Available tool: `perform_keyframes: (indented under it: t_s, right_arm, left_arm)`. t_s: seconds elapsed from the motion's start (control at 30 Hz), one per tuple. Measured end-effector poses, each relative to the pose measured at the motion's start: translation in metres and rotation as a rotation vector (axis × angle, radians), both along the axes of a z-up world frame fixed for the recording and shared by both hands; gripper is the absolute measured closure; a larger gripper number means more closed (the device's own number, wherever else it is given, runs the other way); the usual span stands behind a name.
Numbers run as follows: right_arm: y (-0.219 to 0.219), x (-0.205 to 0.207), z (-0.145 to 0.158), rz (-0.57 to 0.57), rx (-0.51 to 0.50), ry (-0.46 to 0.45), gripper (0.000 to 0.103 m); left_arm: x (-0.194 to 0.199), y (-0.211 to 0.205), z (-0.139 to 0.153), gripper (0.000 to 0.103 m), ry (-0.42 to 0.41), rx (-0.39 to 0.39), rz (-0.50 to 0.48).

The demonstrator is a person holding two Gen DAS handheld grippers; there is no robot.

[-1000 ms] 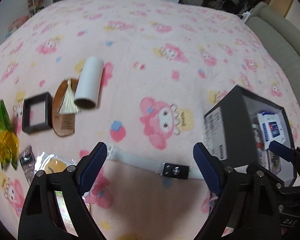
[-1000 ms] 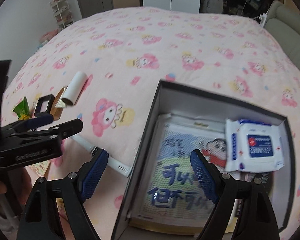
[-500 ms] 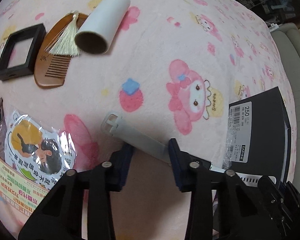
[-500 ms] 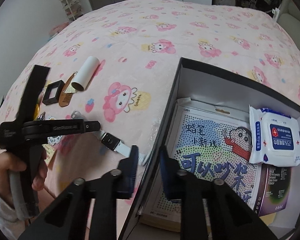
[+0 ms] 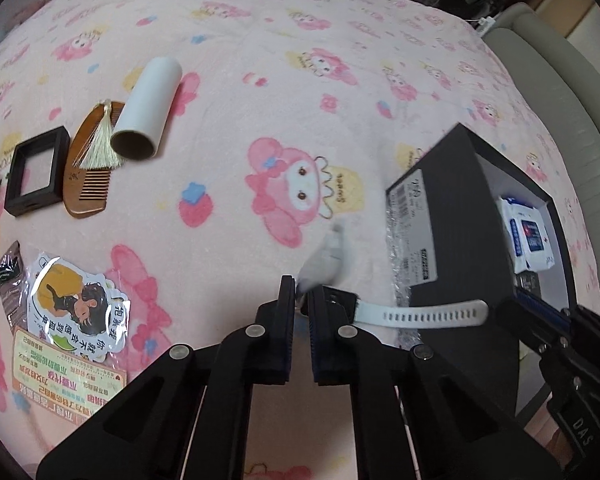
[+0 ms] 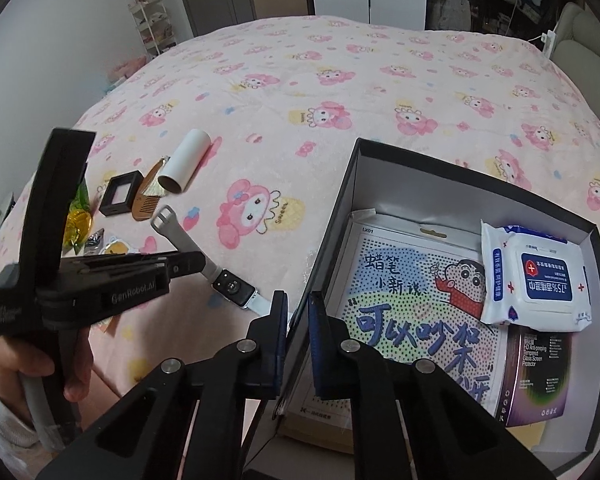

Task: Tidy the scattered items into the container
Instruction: 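Close the left gripper on the white smartwatch strap and lift it, then carry the smartwatch with the left gripper toward the black box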

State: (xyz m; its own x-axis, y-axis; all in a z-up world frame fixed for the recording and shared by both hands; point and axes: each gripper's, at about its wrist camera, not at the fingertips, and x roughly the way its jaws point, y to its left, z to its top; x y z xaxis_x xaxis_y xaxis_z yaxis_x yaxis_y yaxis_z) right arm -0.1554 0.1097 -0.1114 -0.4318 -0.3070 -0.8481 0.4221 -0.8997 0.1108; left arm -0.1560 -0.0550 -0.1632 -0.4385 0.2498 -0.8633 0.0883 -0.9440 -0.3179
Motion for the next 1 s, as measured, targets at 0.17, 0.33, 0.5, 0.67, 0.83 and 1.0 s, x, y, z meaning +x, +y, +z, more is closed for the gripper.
perform_keyframes:
  t_s: [0.17, 0.33, 0.5, 0.67, 0.83, 1.0]
  right_arm:
    - [0.011, 0.012, 0.001, -0.022, -0.07, -0.017, 0.096]
    - [0.006, 0.023, 0.0, 0.009, -0.044, -0.011, 0.094]
    - [0.0, 0.027, 0.002, 0.049, -0.041, -0.001, 0.075]
    - [0.008, 0.029, 0.017, 0.065, -0.117, 0.02, 0.067]
    - [0.022, 0.025, 0.03, 0.026, -0.212, 0.028, 0.063]
    - [0.024, 0.022, 0.027, 0.007, -0.24, 0.009, 0.063]
  left_arm:
    - [0.006, 0.006, 0.017, 0.098, 0.072, 0.025, -0.053]
    - [0.01, 0.01, 0.037, 0.098, 0.155, 0.104, -0.092]
    - [0.016, 0.013, 0.049, 0.098, 0.199, 0.205, -0.147]
    - [0.02, 0.024, 0.058, 0.098, 0.243, 0.207, -0.208]
    - [0.023, 0.042, 0.053, 0.098, 0.225, 0.191, -0.279]
    - [0.024, 0.047, 0.049, 0.099, 0.21, 0.2, -0.296]
